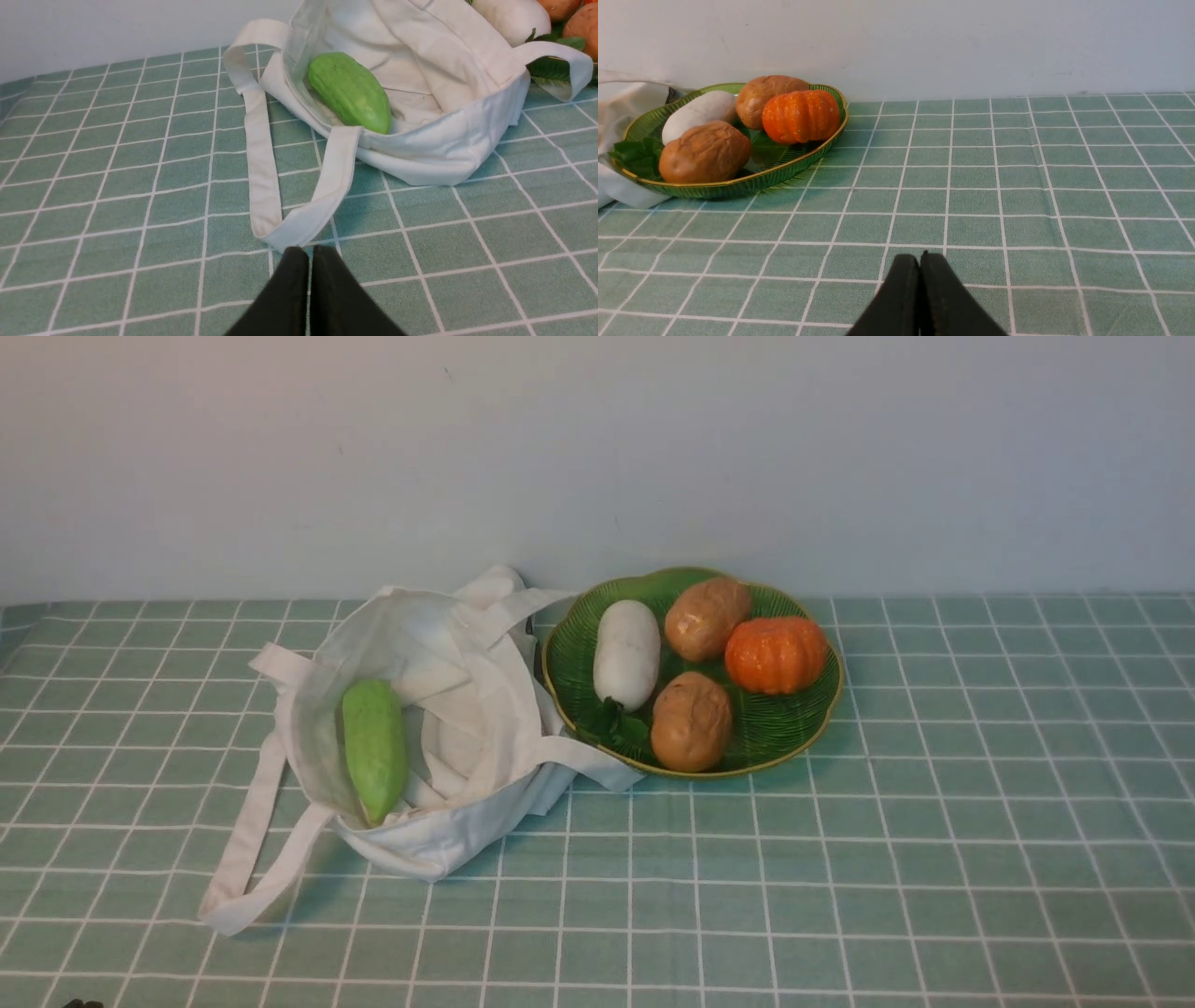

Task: Take vegetables from cloth bag on blue coffee tablecloth place on plate.
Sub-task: 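Reach into the cloth bag and grasp the green cucumber with the left gripper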

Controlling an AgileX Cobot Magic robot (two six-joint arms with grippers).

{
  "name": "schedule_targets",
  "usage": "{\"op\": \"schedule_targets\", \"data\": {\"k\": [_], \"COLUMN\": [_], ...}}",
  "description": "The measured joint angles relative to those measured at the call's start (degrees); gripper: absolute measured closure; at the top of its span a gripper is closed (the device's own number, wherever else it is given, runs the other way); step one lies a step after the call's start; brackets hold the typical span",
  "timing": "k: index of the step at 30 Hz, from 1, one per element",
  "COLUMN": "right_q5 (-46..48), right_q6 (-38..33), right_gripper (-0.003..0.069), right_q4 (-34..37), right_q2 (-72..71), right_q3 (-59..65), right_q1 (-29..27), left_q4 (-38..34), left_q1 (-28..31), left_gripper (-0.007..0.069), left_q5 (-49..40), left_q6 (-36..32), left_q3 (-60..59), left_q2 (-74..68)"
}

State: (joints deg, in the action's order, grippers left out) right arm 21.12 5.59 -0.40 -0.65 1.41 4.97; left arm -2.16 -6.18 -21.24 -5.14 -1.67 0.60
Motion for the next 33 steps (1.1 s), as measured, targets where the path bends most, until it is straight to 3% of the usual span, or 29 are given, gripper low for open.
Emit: {"op": "schedule_targets", "data": {"k": [3,5,7,8,9,10,11,12,13,16,19,21,23,28,31,33], "right_q5": [0.0,0.0,0.0,0.0,0.0,0.0,0.0,0.0,0.0,0.0,0.0,0.0,0.0,0.0,0.0,0.0], "right_q6": [0.0,0.0,0.0,0.0,0.0,0.0,0.0,0.0,0.0,0.0,0.0,0.0,0.0,0.0,0.0,0.0], "right_gripper": [0.0673,0.0673,0.0673,0.0673,0.0673,0.0673,0.0673,0.0673,0.0673,0.0673,0.0673,0.0673,0.0673,0.0673,0.0673,0.0673], "right_q4": [0.0,0.0,0.0,0.0,0.0,0.0,0.0,0.0,0.0,0.0,0.0,0.0,0.0,0.0,0.0,0.0], "right_q2": [0.0,0.0,0.0,0.0,0.0,0.0,0.0,0.0,0.0,0.0,0.0,0.0,0.0,0.0,0.0,0.0], "right_q3": [0.0,0.0,0.0,0.0,0.0,0.0,0.0,0.0,0.0,0.0,0.0,0.0,0.0,0.0,0.0,0.0], "right_q1": [0.0,0.0,0.0,0.0,0.0,0.0,0.0,0.0,0.0,0.0,0.0,0.0,0.0,0.0,0.0,0.0], "left_q4": [-0.3,-4.6,-15.5,-16.8,-27.4,-34.2,-35.6,-46.0,-52.2,-66.1,-72.5,-73.3,-74.1,-72.9,-66.5,-58.0], "left_q1": [0.0,0.0,0.0,0.0,0.0,0.0,0.0,0.0,0.0,0.0,0.0,0.0,0.0,0.0,0.0,0.0], "left_gripper": [0.0629,0.0629,0.0629,0.0629,0.0629,0.0629,0.0629,0.0629,0.0629,0.0629,0.0629,0.0629,0.0629,0.0629,0.0629,0.0629], "left_q5": [0.0,0.2,0.2,0.2,0.2,0.1,0.1,0.0,0.0,0.8,4.1,5.3,5.4,-1.1,-9.3,-19.9], "left_q6": [0.2,2.7,8.4,9.1,15.4,18.6,18.6,23.2,24.9,26.5,24.6,23.0,16.8,7.4,4.8,4.1], "left_q3": [0.0,0.0,0.0,0.0,0.0,0.0,0.0,0.0,0.0,0.0,0.0,0.0,0.3,9.4,16.0,21.4], "left_q2": [0.0,0.0,0.0,0.0,0.0,0.0,0.0,0.0,0.0,0.0,0.0,0.0,0.0,-2.4,-11.6,-20.6]}}
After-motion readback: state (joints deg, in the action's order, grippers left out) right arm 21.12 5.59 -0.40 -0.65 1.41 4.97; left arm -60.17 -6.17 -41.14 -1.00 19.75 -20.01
